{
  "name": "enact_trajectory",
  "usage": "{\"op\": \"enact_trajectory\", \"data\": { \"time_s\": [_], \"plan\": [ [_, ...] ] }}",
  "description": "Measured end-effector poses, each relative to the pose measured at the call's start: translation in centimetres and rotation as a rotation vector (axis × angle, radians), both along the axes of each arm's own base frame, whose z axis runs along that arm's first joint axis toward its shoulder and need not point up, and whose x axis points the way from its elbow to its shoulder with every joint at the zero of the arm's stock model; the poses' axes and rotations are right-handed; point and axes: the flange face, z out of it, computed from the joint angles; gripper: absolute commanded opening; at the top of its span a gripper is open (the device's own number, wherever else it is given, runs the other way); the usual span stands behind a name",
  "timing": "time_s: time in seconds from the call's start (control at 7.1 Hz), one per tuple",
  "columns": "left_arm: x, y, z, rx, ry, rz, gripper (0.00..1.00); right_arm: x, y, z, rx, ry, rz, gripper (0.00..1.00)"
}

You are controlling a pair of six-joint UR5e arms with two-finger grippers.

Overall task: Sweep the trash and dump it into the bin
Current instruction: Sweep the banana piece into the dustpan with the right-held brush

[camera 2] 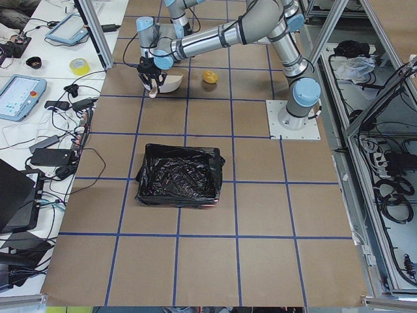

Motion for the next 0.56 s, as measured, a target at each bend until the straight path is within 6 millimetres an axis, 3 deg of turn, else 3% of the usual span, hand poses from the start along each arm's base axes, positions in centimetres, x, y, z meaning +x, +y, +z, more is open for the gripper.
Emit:
{"op": "enact_trajectory", "data": {
  "time_s": [0.28,0.56],
  "plan": [
    [-0.1,-0.5,-0.6,0.003,0.002,0.004,0.00,4.2,0.4,-0.3,-0.036,-0.077,0.053,0.18],
    [-0.2,-0.6,-0.9,0.002,0.004,0.005,0.00,6.3,1.1,-0.1,-0.056,-0.119,0.114,0.18]
  ]
}}
